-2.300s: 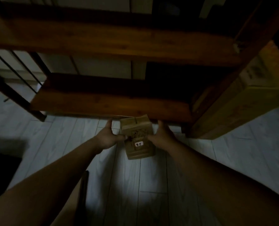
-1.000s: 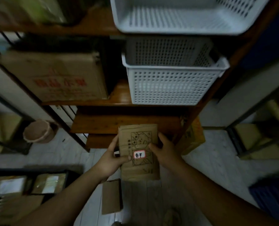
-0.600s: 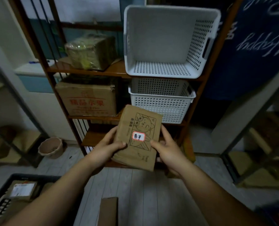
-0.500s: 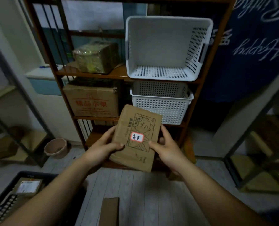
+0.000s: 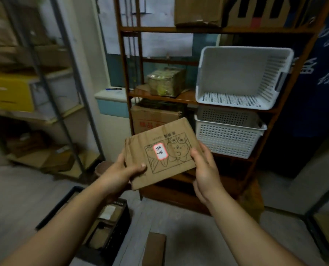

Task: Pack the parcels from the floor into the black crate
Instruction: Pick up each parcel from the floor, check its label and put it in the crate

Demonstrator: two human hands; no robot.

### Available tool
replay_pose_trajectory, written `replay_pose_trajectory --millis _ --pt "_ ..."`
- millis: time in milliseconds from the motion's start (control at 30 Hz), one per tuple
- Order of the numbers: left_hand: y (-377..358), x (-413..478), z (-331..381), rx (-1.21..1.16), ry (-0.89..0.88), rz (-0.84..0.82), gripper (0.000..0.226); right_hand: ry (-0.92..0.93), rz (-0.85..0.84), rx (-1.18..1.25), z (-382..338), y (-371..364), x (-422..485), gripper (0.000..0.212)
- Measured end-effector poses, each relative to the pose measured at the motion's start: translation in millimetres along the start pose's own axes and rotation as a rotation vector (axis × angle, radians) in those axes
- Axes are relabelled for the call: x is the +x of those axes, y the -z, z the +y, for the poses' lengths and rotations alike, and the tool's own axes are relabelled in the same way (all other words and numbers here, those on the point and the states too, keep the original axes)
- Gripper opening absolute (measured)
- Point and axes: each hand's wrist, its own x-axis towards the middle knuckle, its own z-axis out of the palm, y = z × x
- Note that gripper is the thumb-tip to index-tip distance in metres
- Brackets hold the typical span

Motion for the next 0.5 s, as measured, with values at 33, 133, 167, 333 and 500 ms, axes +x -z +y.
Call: replay_pose_trajectory --millis 33,133,167,333,500 --pt "18.6 -8.2 -0.7 0.018 -0.030 0.032 0.089 0.004 -0.034 -0.046 10.6 -19.0 -4.2 0.042" --pt "88.6 -29.1 3.7 0.021 -0.100 0.098 0.092 0.056 -0.081 -0.275 37.3 -79.6 -17.9 0.051" --pt "111.1 -35.6 6.9 0.028 -0.112 0.134 0.076 0.082 -0.095 -0.322 43.9 -100.3 -25.0 0.059" --pt "201.4 -55.4 14.6 0.165 -0.188 0.362 0.033 0.202 -0.300 -0.532 67.1 -186.5 -60.9 0.086" --pt "271.0 -65.8 12.4 0.183 -0.135 0.299 0.042 0.136 -0.347 -0.621 84.0 -240.0 -61.1 0.093"
